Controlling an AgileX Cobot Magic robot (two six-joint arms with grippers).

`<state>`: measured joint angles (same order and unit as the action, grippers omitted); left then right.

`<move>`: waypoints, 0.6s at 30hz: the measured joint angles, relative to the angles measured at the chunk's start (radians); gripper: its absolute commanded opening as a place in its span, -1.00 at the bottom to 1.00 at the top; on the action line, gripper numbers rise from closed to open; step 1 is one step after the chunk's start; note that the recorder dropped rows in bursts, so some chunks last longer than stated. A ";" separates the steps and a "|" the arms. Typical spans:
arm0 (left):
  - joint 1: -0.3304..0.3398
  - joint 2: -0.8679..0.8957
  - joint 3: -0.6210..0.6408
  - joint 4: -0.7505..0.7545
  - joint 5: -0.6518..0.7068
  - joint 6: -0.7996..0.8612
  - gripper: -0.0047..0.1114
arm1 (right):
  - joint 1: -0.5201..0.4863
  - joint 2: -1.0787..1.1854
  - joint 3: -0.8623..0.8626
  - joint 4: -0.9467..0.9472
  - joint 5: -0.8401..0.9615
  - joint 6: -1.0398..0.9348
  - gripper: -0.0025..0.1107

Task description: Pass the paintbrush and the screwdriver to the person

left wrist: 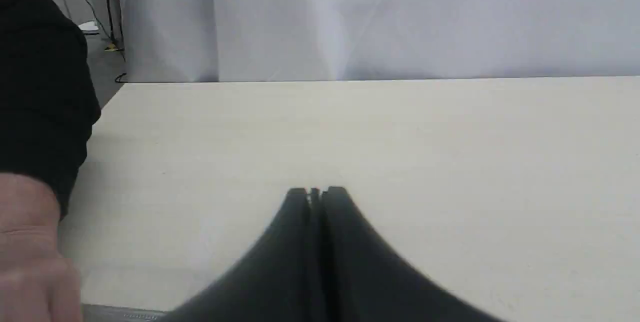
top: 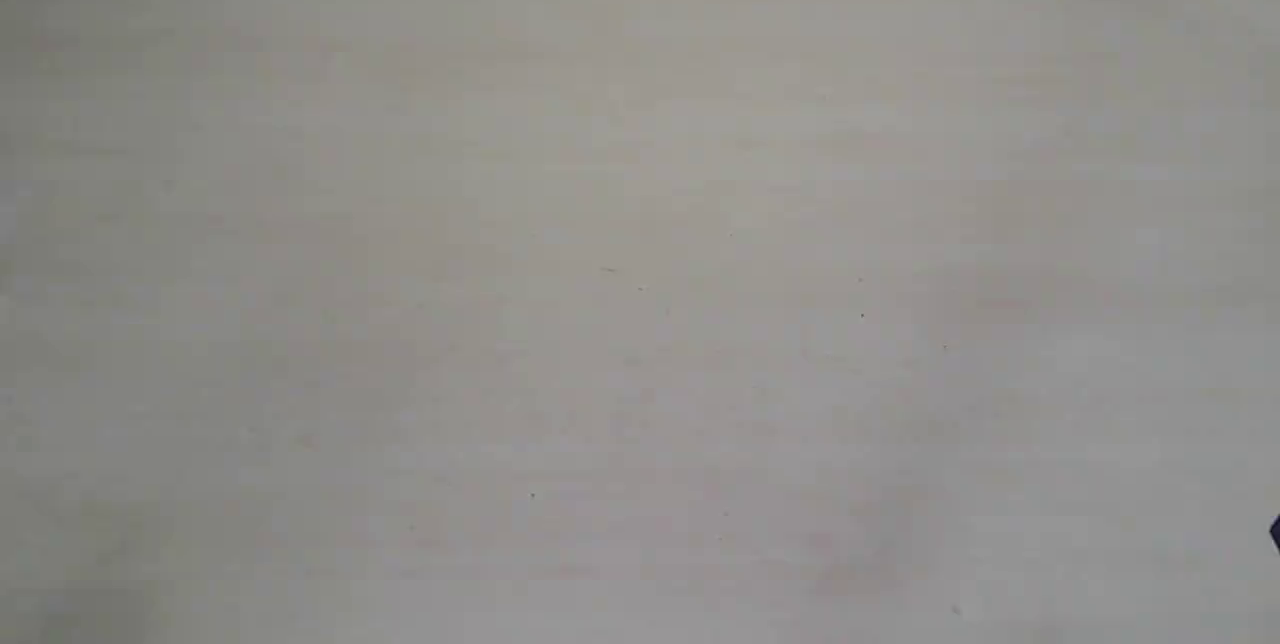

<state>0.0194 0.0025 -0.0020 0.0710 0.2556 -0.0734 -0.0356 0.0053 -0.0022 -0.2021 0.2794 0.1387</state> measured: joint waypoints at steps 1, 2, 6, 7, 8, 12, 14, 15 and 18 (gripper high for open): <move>0.000 0.000 0.000 0.000 0.000 0.000 -0.92 | 0.000 0.000 0.000 0.000 0.000 0.000 -0.88; 0.000 0.000 0.000 0.000 0.000 0.000 -0.92 | 0.000 0.000 0.000 0.000 0.004 0.000 -0.88; 0.000 0.000 0.000 0.000 0.000 0.000 -0.92 | 0.000 0.000 0.000 0.000 0.021 -0.015 -0.88; 0.000 0.000 0.000 0.000 0.000 0.000 -0.92 | 0.000 0.000 0.000 0.000 0.026 -0.017 -0.88; 0.000 0.000 0.000 0.000 0.000 0.000 -0.92 | 0.000 0.000 0.000 0.000 0.033 -0.019 -0.88; 0.000 0.000 0.000 0.000 0.000 0.000 -0.92 | 0.000 0.000 0.000 0.015 0.044 -0.055 -0.88; 0.000 0.000 0.000 0.000 0.000 0.000 -0.92 | 0.000 0.000 0.000 0.023 0.051 -0.079 -0.88; 0.000 0.000 0.000 0.000 0.000 0.000 -0.92 | 0.000 0.000 0.000 0.026 0.053 -0.083 -0.88; 0.000 0.000 0.000 0.000 0.000 0.000 -0.92 | 0.000 0.000 0.000 0.030 0.055 -0.089 -0.88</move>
<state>0.0194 0.0025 -0.0020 0.0710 0.2556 -0.0734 -0.0356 0.0053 -0.0022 -0.1722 0.3349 0.0499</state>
